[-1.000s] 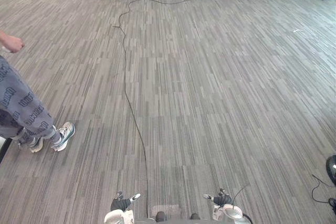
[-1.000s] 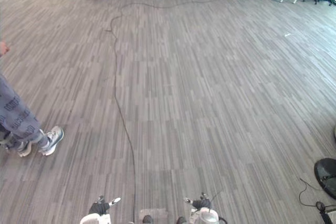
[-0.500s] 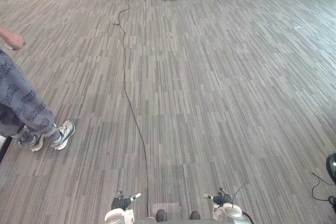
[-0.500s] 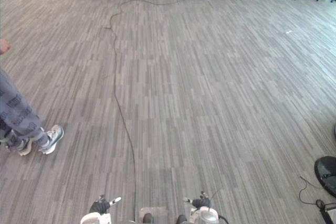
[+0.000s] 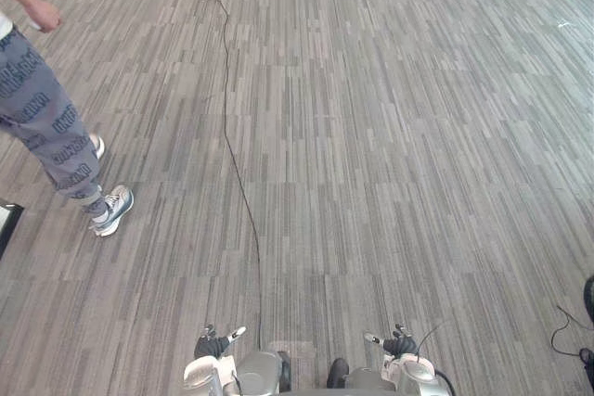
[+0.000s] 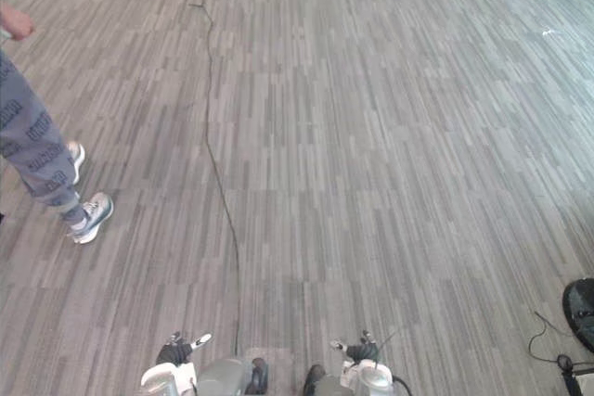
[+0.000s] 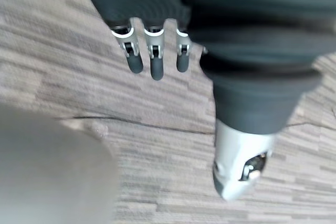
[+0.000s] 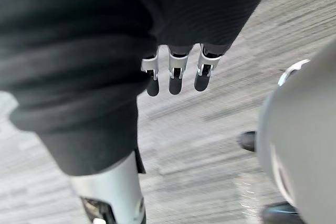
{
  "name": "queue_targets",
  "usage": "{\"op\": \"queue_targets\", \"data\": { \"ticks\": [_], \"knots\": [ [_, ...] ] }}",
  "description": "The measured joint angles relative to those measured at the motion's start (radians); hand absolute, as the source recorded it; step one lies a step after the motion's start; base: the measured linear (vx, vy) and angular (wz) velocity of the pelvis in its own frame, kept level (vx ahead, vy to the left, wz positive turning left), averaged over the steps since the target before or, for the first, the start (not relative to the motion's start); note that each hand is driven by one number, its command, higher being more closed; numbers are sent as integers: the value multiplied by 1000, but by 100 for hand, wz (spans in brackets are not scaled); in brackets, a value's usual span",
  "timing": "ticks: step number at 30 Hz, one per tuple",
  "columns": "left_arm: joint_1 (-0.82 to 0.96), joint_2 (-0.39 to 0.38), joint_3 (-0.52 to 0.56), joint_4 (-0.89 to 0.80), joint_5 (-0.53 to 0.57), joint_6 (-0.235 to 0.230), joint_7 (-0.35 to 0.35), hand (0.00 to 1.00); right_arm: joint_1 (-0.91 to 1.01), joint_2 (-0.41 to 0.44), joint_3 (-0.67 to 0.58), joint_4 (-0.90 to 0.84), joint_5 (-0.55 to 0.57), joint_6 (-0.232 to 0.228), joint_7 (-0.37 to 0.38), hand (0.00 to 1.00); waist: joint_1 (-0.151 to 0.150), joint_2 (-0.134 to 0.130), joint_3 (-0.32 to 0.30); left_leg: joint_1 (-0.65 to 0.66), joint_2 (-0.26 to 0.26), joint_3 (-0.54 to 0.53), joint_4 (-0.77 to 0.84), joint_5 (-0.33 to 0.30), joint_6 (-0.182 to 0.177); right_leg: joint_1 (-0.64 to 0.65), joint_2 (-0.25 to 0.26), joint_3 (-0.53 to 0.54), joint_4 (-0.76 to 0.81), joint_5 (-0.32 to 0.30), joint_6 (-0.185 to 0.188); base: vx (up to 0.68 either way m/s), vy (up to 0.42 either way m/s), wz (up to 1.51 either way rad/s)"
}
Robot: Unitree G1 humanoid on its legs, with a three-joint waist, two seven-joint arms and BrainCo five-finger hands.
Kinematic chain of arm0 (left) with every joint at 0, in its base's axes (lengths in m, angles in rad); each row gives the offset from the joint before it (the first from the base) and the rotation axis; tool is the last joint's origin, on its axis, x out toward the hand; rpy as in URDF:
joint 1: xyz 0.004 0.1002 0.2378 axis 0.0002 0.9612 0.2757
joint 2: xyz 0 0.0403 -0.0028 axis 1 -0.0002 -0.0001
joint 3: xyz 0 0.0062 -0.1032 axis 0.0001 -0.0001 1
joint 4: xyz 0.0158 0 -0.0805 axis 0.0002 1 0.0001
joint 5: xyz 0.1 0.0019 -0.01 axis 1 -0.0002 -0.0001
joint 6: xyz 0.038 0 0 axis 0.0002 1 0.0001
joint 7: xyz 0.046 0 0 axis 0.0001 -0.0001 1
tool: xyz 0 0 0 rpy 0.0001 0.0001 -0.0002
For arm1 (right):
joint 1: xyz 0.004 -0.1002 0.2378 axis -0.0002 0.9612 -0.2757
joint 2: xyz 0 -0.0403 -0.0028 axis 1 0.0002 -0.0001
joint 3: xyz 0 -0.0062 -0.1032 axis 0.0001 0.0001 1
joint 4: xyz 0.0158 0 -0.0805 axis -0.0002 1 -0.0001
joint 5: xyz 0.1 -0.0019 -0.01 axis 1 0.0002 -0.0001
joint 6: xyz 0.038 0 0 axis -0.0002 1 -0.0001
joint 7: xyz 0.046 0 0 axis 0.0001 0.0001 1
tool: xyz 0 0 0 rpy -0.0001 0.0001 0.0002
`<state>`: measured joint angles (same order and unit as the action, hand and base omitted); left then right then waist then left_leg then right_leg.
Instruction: Pick up cushions and gather them together orderly.
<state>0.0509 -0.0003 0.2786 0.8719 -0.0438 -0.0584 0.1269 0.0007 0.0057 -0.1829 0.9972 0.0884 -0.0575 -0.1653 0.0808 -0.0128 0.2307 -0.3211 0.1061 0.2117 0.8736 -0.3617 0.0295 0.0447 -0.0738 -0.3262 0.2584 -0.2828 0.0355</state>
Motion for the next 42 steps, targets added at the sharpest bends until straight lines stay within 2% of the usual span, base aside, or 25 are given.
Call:
{"op": "queue_targets", "data": {
  "ticks": [3, 5, 6, 8, 10, 11, 13, 14, 15, 17, 19, 21, 23, 26, 27, 28, 29, 30, 31, 32, 33, 35, 37, 40, 42],
  "knots": [
    [-3, 5, -1, -42, -4, -6, -2, 0, -2, -1, -3, 1, 2, 3, -7, 0, 16, -11, 16, -106, 72, 29, -68, -19, -18, 71, -32, -2, -36, -26, 28, 344, 139, 2],
    [-3, 5, 0, -65, -11, -18, -3, 0, -1, -3, -5, 3, 2, 9, -11, 0, 27, -15, 21, -163, 72, 30, -239, 78, -48, 109, -80, -1, -60, -51, 70, 446, 284, -3],
    [-4, 12, 4, -76, -17, -23, -3, 0, -2, 0, -5, 4, 4, 10, -12, 0, 33, -34, 24, -162, 49, 68, -280, 177, 7, 141, -116, 5, -86, -60, 89, 682, 327, 8],
    [-5, 21, 21, -71, -17, -24, 0, 0, -13, 25, 8, -2, 11, 8, -9, 0, 38, -52, 17, -162, 46, 112, -255, 147, 66, 151, -112, 44, -150, 23, 20, 583, 254, -12],
    [2, 26, 102, -48, -18, -21, 4, 0, -26, 60, 16, 5, 8, 11, -5, 0, 111, -67, 34, -192, 125, 134, -46, 141, 92, 199, -115, 103, -188, 161, 42, 561, 355, -67],
    [45, 19, 108, -37, -18, -14, 6, 0, 14, 58, -5, -13, 7, 8, -9, 0, 126, -72, -9, -181, 108, 120, -189, 67, 67, 200, -123, 109, -111, 164, 113, 542, 397, -38],
    [55, 46, 88, -18, -19, -12, 7, 0, 26, 56, -7, -21, 5, 7, -9, 0, 126, -121, -10, -134, 46, 132, -192, 3, 34, 147, -196, 130, 64, 153, 142, 437, 268, 18],
    [42, 75, 38, 15, -18, 5, 8, 0, 43, 56, -9, -31, -2, 8, -7, 0, 115, -126, -10, -59, 3, 128, -225, -38, 23, 24, -240, 193, 372, 277, 146, 383, 156, 36],
    [43, 80, 24, 15, -18, 8, 8, 0, 44, 55, -7, -32, -2, 8, -7, 0, 109, -121, -7, -36, -2, 122, -231, -44, 28, -10, -240, 206, 463, 300, 143, 480, 159, 40],
    [45, 84, 4, 13, -17, 13, 10, 0, 48, 53, -6, -45, -4, 9, 0, 0, 89, -93, 12, 86, -15, 101, -276, -69, 54, -119, -234, 195, 761, 278, 115, 483, 118, 21],
    [41, 74, -4, 0, -18, 15, 11, 0, 46, 50, -8, -81, -8, 4, 1, 0, 70, -69, 20, 262, -17, 94, -388, -82, 74, -247, -209, 97, 903, 169, 12, 596, 82, 19],
    [26, 64, -6, -1, -19, 6, 7, 0, 40, 51, -8, -107, -8, -11, 3, 0, 38, -67, 20, 362, -11, 79, -472, -78, 56, -365, -186, -7, 815, 97, -6, 593, -11, 37],
    [-3, 56, -33, 20, -20, 5, 4, 0, 14, 43, -9, -110, -9, -15, 8, 0, 14, -66, 21, 452, -4, 73, -551, -87, 39, -481, -134, -85, 541, 90, -4, 633, -63, 26],
    [-13, 48, -64, 51, -17, 4, 2, 0, -9, 15, -8, -65, -11, -12, 11, 0, -11, -69, 25, 614, -16, 32, -645, -89, 27, -499, 2, -100, -13, 274, -3, 777, -107, 34],
    [-5, 56, -61, 59, -17, 3, 2, 0, -10, 4, -8, -50, -11, -10, 12, 0, -27, -65, 21, 662, -10, -10, -639, -96, 13, -493, 34, -53, -37, 423, -135, 840, -129, 31],
    [-25, 43, -55, 75, -16, 5, 1, 0, -30, -20, -15, -36, -13, -9, 15, 0, -31, -22, 15, 678, 33, -39, -616, -81, -13, -509, 52, -74, 54, 406, -177, 1007, -169, 23],
    [-37, 27, -43, 74, -12, 0, -2, 0, -41, -26, -42, -33, -23, -3, 19, 0, -26, 8, 19, 655, 63, -69, -535, -13, -104, -518, 49, -94, 149, 330, -184, 829, -148, 3],
    [-37, 16, -31, 77, -6, -2, -2, 0, -38, -26, -63, -38, -31, -1, 21, 0, -29, 18, 18, 631, 72, -96, -449, 61, -106, -501, 59, -99, 178, 277, -175, 1003, -185, -10],
    [-33, -7, 11, 84, 2, 2, -1, 0, -36, -26, -79, -48, -31, -2, 21, 0, -34, 54, 23, 538, 97, -145, -198, 261, -75, -429, 95, -99, 168, 214, -170, 833, -124, -19],
    [-30, -15, 30, 81, 2, 2, -1, 0, -32, -29, -78, -56, -30, -2, 19, 0, -33, 72, 24, 466, 119, -161, -32, 333, -94, -381, 122, -91, 145, 185, -169, 809, -67, -24],
    [-29, -22, 39, 73, 2, 1, -4, 0, -30, -23, -76, -66, -30, 0, 18, 0, -26, 78, 33, 383, 152, -148, 163, 279, -87, -314, 149, -76, 127, 152, -177, 589, 18, -29],
    [-10, -14, 46, 37, 1, 2, -8, 0, -18, 20, -39, -66, -27, 7, 15, 0, -2, 41, 44, 229, 185, -82, 366, 161, -73, -144, 167, -25, 71, 91, -167, 725, 11, -26],
    [6, 2, 44, -8, -1, -3, -10, 0, -5, 43, -19, -62, -16, 9, 14, 0, 11, 11, 36, 99, 175, -38, 329, 97, -44, -34, 158, 12, -14, 66, -153, 727, 20, -28],
    [9, 4, 47, -64, -19, -21, -18, 0, -35, 63, 4, -20, -7, 11, 10, 0, 47, -10, 40, -87, 97, -20, -83, 58, -38, 108, 109, 91, -106, 41, -93, 613, 112, -62],
    [14, -8, 63, -66, -24, -23, -17, 0, -46, 63, -1, 0, -6, 8, 7, 0, 72, -10, 42, -123, 34, -90, -419, 217, -81, 154, 60, 156, -116, -8, -38, 777, 341, -102]
  ]
}}
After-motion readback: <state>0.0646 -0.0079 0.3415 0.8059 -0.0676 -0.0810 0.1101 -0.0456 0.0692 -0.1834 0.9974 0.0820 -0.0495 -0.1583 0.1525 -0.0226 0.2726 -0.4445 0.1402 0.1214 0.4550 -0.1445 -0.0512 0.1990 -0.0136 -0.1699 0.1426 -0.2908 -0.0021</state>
